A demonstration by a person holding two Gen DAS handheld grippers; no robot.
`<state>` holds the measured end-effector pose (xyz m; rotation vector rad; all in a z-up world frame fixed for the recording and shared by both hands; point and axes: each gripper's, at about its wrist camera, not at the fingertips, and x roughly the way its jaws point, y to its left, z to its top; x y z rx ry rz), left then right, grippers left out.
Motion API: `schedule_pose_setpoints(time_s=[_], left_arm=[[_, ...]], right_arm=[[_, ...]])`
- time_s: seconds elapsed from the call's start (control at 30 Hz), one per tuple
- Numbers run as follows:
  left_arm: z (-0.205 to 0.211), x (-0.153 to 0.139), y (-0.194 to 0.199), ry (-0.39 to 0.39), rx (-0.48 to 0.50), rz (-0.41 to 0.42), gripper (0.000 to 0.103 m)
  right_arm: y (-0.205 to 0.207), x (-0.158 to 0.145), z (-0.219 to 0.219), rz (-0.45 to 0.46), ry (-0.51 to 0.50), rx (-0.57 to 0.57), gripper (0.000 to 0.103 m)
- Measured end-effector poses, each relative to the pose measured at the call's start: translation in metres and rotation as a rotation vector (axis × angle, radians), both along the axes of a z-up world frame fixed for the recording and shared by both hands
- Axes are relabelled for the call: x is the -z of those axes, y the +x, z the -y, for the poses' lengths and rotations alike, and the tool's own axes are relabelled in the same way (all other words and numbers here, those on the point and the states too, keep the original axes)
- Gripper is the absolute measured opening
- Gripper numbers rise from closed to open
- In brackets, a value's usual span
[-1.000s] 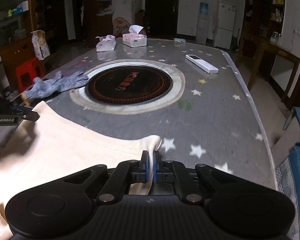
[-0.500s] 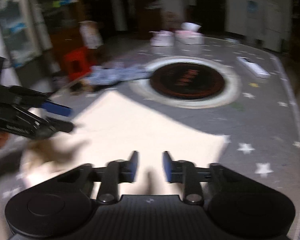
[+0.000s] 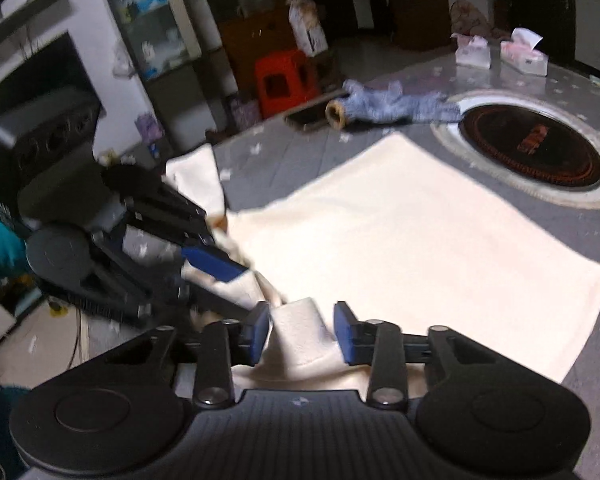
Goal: Fold clothes
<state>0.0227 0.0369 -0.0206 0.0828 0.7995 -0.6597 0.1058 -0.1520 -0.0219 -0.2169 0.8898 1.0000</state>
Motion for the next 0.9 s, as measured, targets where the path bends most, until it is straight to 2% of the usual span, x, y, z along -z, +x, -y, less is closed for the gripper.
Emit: schedule_pose_setpoints(time_s=[0.03, 0.1, 0.3, 0.4, 0.57, 0.7, 0.83, 0.9], left_arm=[[-0.002, -0.002, -0.004, -0.011, 0.001, 0.005, 0.01], [-0.007, -0.008, -0.017, -0.032, 0.005, 0.034, 0.009], [-0.014, -0.027, -0.064, -0.068, 0.038, 0.102, 0.009], [-0.013, -0.028, -0.09, -0.052, 0.054, 0.121, 0.009], [-0.012, -0.01, -0.113, -0.042, 0.06, 0.049, 0.009], [-0.011, -0.001, -0.116, -0.009, 0.085, -0.001, 0.014], [-0.02, -0.021, -0.119, -0.05, 0.111, 0.07, 0.017], [-0.024, -0.032, -0.116, -0.065, 0.086, 0.115, 0.018]], right_arm=[[-0.003, 0.0, 0.0, 0.002, -0.007, -0.001, 0.015], [-0.014, -0.006, 0.003, 0.015, -0.013, 0.001, 0.011], [-0.065, -0.03, 0.018, 0.085, -0.018, -0.035, 0.01], [-0.095, -0.032, 0.023, 0.099, -0.039, -0.049, 0.01], [-0.138, -0.019, 0.029, 0.06, -0.068, -0.06, 0.01], [-0.149, -0.005, 0.037, -0.016, -0.075, -0.043, 0.013], [-0.15, -0.017, 0.061, -0.022, -0.039, 0.023, 0.015], [-0.146, -0.025, 0.073, 0.005, -0.033, 0.078, 0.029]])
